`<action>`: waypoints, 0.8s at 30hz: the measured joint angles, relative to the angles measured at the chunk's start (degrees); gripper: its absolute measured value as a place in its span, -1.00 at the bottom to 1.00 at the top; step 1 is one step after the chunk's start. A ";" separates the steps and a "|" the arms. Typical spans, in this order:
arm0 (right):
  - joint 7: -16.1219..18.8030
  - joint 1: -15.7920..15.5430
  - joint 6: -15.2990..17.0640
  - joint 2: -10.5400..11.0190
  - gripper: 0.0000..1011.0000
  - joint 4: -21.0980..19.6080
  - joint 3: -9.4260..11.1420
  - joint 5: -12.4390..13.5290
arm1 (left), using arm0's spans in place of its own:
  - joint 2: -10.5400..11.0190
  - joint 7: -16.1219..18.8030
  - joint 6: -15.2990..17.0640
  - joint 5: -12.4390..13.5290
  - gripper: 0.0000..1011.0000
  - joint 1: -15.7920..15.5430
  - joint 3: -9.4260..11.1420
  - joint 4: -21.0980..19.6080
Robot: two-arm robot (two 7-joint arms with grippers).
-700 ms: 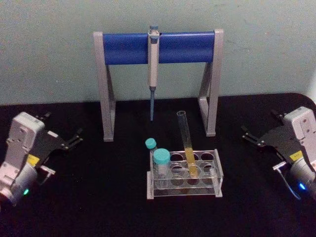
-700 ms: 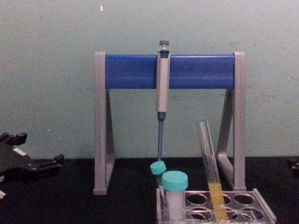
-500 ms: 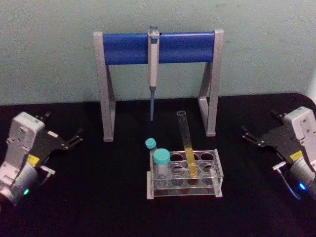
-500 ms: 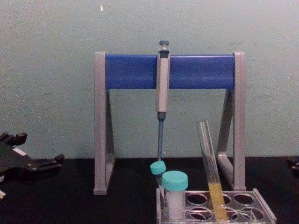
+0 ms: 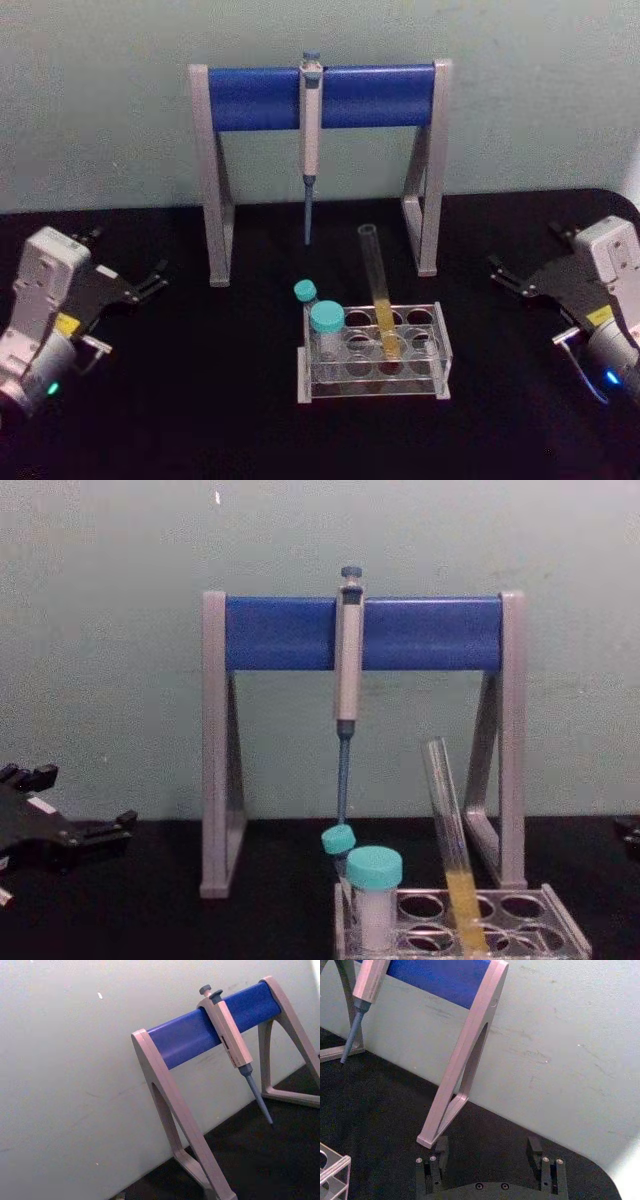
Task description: Pick up the test tube from the test tube rack, shake it, then place it back into the test tube rack.
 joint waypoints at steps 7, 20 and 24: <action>0.00 0.00 0.00 0.00 0.98 0.00 0.00 0.00 | 0.00 0.00 0.00 0.00 1.00 0.00 0.00 0.00; 0.00 0.00 0.00 0.00 0.98 0.00 0.00 0.00 | 0.00 0.00 0.00 0.00 1.00 0.00 0.00 0.00; 0.00 0.00 0.00 0.00 0.98 0.00 0.00 0.00 | 0.00 0.00 0.00 0.00 1.00 0.00 0.00 0.00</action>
